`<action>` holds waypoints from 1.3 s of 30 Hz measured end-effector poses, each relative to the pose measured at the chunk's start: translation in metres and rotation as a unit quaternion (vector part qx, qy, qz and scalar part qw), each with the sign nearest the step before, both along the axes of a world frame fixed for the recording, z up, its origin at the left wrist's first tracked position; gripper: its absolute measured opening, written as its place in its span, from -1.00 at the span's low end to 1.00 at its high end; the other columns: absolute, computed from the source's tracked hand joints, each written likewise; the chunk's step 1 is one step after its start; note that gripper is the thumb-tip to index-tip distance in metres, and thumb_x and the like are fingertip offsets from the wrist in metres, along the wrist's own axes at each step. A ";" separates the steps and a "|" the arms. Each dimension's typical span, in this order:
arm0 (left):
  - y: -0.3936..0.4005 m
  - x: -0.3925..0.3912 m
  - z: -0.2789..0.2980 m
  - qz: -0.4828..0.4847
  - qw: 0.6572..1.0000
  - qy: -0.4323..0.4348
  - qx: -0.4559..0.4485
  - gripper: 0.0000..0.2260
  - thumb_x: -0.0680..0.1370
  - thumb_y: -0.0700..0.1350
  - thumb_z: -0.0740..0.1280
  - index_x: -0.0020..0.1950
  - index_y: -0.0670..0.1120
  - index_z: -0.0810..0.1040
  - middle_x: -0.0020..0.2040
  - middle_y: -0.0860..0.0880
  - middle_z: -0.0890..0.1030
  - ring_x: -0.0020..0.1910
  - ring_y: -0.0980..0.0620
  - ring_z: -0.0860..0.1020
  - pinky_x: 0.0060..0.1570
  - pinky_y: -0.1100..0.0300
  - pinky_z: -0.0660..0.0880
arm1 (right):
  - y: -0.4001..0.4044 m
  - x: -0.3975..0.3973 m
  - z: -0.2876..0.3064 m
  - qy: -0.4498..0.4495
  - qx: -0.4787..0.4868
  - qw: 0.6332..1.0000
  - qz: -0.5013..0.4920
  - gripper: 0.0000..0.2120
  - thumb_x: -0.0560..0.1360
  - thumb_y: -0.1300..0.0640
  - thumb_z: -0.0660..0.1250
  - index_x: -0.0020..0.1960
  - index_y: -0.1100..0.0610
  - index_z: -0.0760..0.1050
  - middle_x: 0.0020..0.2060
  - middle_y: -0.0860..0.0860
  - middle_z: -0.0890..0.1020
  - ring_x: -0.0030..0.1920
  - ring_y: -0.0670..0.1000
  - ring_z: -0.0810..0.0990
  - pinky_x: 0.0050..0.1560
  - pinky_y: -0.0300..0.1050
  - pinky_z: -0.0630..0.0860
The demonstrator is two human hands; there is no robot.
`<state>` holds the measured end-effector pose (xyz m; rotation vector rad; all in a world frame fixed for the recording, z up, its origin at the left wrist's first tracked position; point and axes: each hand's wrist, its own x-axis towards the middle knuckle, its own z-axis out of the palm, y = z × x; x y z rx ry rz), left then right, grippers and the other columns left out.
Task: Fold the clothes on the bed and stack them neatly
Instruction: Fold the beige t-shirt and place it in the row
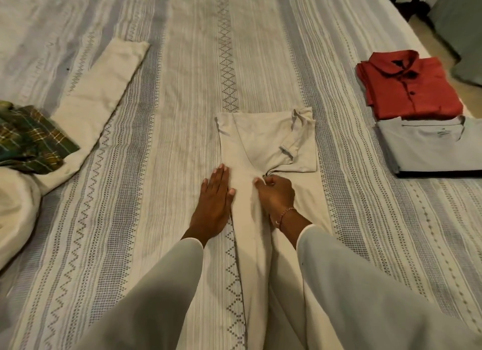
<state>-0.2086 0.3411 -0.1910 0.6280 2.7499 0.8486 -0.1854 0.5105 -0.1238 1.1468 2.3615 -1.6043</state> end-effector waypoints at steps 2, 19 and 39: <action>0.001 0.000 -0.001 0.002 1.000 -0.001 -0.005 -0.48 0.73 0.03 -0.06 0.66 -0.01 -0.15 0.65 0.07 -0.18 0.61 0.15 -0.23 0.55 0.12 -0.29 | 0.002 0.011 0.002 0.007 0.067 0.998 -0.010 -0.82 0.54 -0.08 0.39 0.01 0.02 0.58 -0.01 0.00 0.69 0.06 0.13 0.62 0.08 -0.03 0.51; -0.005 0.056 0.039 0.056 0.993 -0.102 0.006 -0.26 0.63 0.19 0.23 0.65 -0.13 -0.01 0.66 -0.06 -0.05 0.63 0.00 -0.10 0.57 0.10 -0.13 | 0.019 0.140 0.019 -0.046 -0.118 0.969 0.211 -0.76 0.41 -0.11 0.56 0.00 -0.02 0.69 -0.15 -0.16 0.75 -0.12 -0.14 0.72 0.07 -0.02 0.66; -0.002 0.219 0.092 0.176 0.902 -0.387 -0.072 -0.57 0.35 0.03 0.60 0.03 -0.15 0.50 -0.08 -0.11 0.65 -0.14 -0.12 0.67 -0.11 0.04 0.62 | 0.012 0.276 0.032 -0.174 0.096 0.929 0.311 -0.56 0.40 -0.23 0.51 -0.32 0.05 0.40 -0.36 -0.05 0.50 -0.30 -0.07 0.48 -0.39 -0.24 0.28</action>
